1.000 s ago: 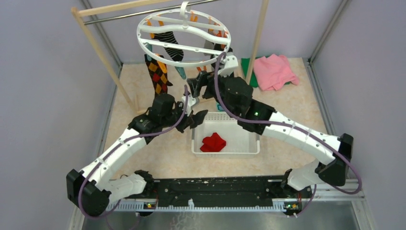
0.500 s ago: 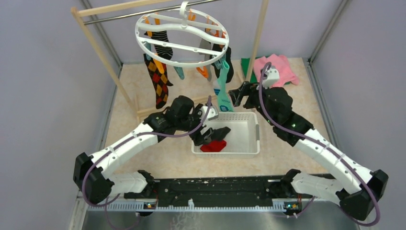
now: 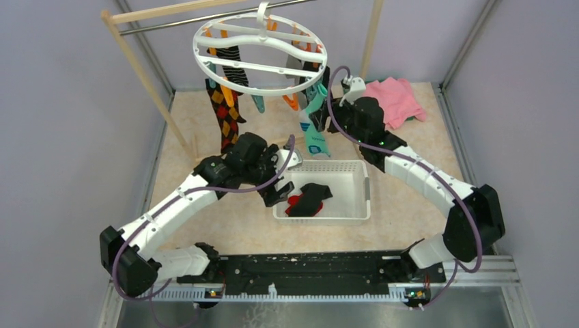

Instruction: Remove the socks clipped to the hanger

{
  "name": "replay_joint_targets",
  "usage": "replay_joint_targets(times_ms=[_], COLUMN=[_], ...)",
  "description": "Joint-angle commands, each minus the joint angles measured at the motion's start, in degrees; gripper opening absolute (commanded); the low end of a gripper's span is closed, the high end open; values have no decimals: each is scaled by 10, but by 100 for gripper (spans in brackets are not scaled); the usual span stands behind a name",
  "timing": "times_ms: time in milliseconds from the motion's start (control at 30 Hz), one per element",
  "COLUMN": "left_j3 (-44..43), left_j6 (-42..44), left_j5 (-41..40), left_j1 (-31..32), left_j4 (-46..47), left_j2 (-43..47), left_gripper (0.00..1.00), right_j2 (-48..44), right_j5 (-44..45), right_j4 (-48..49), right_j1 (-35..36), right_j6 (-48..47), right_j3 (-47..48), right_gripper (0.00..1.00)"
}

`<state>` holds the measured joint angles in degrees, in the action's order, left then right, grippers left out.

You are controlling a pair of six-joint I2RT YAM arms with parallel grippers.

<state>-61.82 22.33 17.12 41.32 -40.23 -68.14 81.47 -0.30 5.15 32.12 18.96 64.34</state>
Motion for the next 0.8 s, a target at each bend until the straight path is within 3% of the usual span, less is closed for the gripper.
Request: replay_joint_targets(times_ms=[0,233,500,767], left_j3=[-31,-64,-78,-77], left_j6=[18,-9,-45,-67], left_j5=[61,119,111,69], left_j1=[-40,-112,-127,-129], left_j4=[-50,-42,-2,21], left_j2=[35,39,67,92], left_gripper=[99,99,99,99], right_j2=[26,8,-45,-61], right_j5=[-42,-59,0,-3], right_j4=[105,113,-26,-15], right_j1=[-6,-3,113,205], right_j6=[-2,21,4,70], right_j3=[38,19,65,70], right_gripper=[61,2,0,0])
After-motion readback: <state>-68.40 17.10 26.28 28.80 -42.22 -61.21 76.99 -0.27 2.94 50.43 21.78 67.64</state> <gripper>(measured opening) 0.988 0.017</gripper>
